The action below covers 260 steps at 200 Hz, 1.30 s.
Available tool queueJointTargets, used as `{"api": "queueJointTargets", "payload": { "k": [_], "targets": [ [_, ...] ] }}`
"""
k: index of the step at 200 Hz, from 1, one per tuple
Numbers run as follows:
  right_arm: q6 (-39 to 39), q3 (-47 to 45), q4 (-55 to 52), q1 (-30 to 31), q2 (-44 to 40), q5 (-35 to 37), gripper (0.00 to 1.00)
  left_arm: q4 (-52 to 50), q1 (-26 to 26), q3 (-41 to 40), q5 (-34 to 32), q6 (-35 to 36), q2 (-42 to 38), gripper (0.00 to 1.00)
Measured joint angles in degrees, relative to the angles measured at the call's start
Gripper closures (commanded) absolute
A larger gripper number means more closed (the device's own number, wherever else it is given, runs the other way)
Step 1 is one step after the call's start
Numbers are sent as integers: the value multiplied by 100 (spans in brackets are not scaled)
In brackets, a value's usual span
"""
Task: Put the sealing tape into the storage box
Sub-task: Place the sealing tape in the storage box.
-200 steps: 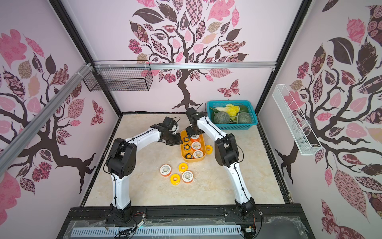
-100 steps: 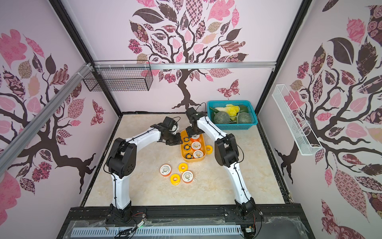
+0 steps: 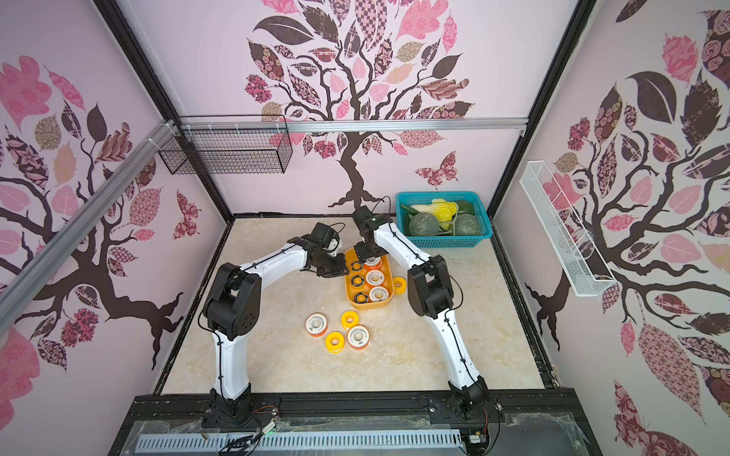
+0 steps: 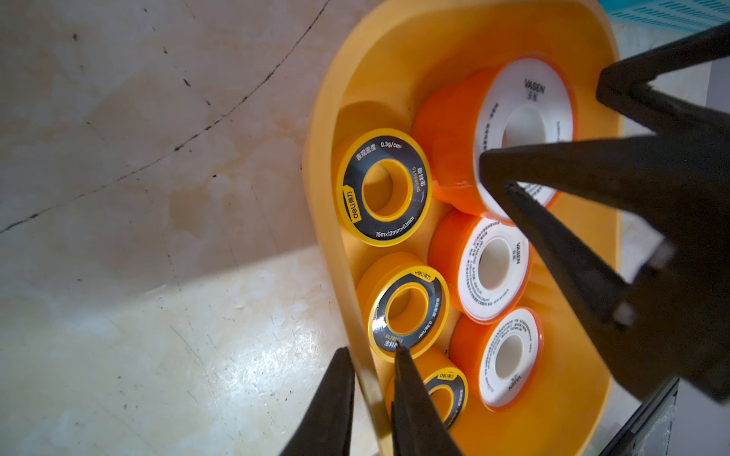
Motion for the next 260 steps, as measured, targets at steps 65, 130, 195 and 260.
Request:
{"api": "queueJointTargets", "payload": {
  "k": [65,130,195,260],
  "targets": [
    [68,0,2,13,-7,111,16,-7,0,20,-20,22,0,77],
    [173,-173,87,-166,-407,-243,16,-11,0,22,-20,44,0,73],
    [341,-1117,581,-431,-1384,-789,18,-122,0,13,-125,74,-334,65],
    [501,-3209,1443,-859,-2889,-1587,23,-170,0,-636,-590,129,-1652,55]
  ]
}}
